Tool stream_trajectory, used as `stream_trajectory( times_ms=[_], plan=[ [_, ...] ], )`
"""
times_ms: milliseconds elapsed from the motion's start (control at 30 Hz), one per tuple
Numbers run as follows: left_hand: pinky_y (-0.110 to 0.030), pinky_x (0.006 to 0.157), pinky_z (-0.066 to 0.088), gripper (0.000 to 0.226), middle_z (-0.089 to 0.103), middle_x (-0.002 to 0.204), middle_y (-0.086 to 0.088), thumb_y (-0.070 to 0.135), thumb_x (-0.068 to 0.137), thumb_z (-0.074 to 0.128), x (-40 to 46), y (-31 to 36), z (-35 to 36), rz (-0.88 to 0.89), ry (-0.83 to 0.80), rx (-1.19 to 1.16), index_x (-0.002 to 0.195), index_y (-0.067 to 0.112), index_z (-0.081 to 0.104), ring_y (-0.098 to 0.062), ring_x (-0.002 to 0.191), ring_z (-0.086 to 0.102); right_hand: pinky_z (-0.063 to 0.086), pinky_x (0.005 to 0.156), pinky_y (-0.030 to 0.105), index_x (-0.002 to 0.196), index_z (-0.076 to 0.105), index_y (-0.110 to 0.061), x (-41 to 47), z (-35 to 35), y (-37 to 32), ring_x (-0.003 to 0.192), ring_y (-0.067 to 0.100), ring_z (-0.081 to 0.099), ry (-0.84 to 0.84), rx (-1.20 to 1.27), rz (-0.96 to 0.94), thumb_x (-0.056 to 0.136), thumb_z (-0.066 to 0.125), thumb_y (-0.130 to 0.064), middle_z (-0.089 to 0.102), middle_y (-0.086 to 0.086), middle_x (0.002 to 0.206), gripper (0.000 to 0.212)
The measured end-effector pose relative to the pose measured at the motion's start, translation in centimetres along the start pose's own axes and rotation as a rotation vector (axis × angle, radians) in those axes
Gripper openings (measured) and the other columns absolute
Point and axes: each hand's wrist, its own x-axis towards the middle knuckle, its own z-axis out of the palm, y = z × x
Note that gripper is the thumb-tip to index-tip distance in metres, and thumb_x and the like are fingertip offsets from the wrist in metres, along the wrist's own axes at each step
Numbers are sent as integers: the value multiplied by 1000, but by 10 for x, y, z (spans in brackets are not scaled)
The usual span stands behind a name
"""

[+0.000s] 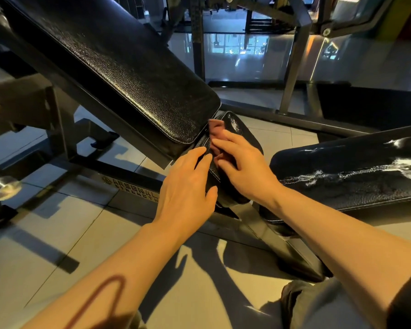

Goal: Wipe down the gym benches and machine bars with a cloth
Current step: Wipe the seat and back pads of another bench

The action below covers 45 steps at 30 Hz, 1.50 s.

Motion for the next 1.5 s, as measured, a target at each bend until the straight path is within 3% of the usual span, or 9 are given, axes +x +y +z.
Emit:
stream_trajectory(
  times_ms=[100,267,433,633,900,1000,1100,1333,1500],
  plan=[
    [-37,95,47,62,51,138,-10,20,76,76,0,1,1,-9,8,6,132,6,54,-27,125,50,26,114,24,145,45,-22,1,-4,2,141,10,31,-69,-1,-57,95,58,-13,34,-5,155,52],
    [-37,94,47,62,50,139,-9,20,77,76,1,6,1,-46,-1,-3,133,6,54,-26,125,50,26,115,30,145,44,-21,7,-5,14,141,17,31,7,-37,160,98,54,-18,34,0,154,48],
    [-28,85,45,60,49,137,-2,17,78,73,-1,5,-2,-60,15,-71,133,9,51,-20,116,54,25,109,16,144,47,-22,-3,-2,-9,138,9,34,-68,8,-83,94,61,-13,35,-7,154,53],
    [-30,105,37,72,27,156,0,21,87,66,-11,1,-6,-28,-75,-95,149,11,31,-17,137,37,25,117,31,145,44,-23,9,-5,4,140,15,32,-5,0,138,97,55,-20,37,-1,153,49],
    [-16,108,20,78,18,159,6,25,89,65,-14,-5,-11,9,-125,-94,153,17,21,-11,142,25,21,106,16,145,43,-24,1,-7,-9,140,11,31,-95,-32,17,96,57,-14,33,-7,154,52],
    [-23,113,22,77,14,160,5,26,91,62,-14,-3,-11,-1,-134,-104,154,16,18,-11,145,19,18,104,15,144,45,-21,14,-9,-7,140,14,31,-42,-32,102,96,55,-11,36,-3,153,50],
    [-25,113,27,77,17,160,3,27,90,63,-11,-2,-13,-16,-117,-105,153,15,20,-12,144,23,18,105,15,143,47,-19,14,1,-19,139,12,31,3,-67,29,94,55,-6,37,-6,152,51],
    [-18,111,16,74,17,159,3,25,92,62,-10,-16,-13,-51,-120,-117,153,14,22,-12,144,21,27,112,32,142,47,-15,55,3,-5,138,22,36,35,-109,185,98,51,-12,41,4,150,44],
    [-19,110,21,72,28,156,-1,20,87,67,-6,-11,-12,-15,-89,-133,149,11,31,-14,141,29,40,102,37,128,58,-17,38,7,-21,122,20,47,51,-177,79,95,53,-19,53,3,132,33]
  ],
)
